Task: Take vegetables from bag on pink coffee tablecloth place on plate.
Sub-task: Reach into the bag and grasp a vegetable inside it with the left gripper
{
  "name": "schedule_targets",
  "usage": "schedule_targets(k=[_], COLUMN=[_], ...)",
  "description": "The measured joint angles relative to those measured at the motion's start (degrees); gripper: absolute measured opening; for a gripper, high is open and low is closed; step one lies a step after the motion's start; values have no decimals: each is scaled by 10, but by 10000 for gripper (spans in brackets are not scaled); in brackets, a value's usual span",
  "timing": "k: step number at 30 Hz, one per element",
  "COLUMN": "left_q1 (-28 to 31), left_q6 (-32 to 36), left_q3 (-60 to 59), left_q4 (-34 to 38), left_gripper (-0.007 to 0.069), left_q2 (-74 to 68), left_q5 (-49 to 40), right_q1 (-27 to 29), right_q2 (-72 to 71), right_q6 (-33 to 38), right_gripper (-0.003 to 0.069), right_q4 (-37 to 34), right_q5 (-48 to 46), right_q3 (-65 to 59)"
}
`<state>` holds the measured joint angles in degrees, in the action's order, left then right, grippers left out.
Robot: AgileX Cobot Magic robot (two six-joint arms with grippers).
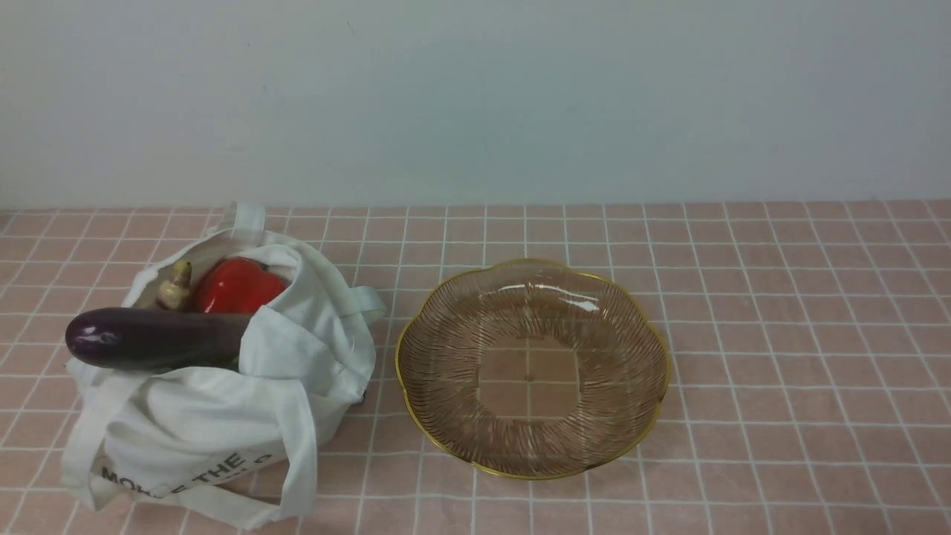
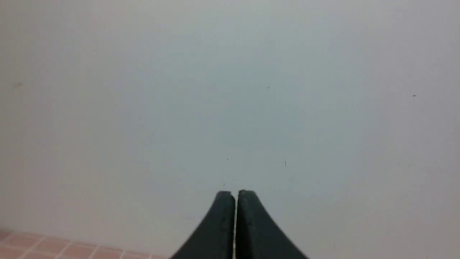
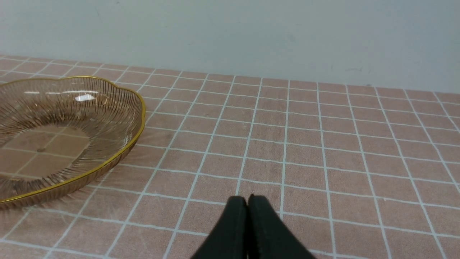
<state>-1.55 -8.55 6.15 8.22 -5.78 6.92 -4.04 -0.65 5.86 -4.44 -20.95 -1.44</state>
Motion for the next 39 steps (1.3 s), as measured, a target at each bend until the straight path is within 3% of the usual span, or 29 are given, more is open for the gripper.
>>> schedule_targets(k=[11, 12, 15, 23, 31, 39], left_q1=[0, 0, 0, 2, 2, 2], left_q6=[53, 63, 72, 76, 106, 136], left_q3=[310, 366, 449, 608, 676, 691], left_q4=[0, -9, -43, -156, -115, -98], left_gripper=[-5, -5, -5, -4, -1, 17], left_q2=[-343, -395, -464, -595, -732, -759], left_q5=[-459, -535, -621, -758, -776, -776], right_q1=[0, 0, 0, 0, 0, 0], right_q2=[0, 0, 0, 0, 0, 0], right_q6=[0, 0, 0, 0, 0, 0], right_gripper=[-15, -15, -15, -15, -15, -15], right_q4=[0, 0, 0, 0, 0, 0], right_q5=[0, 0, 0, 0, 0, 0], right_q3=[0, 0, 0, 0, 0, 0])
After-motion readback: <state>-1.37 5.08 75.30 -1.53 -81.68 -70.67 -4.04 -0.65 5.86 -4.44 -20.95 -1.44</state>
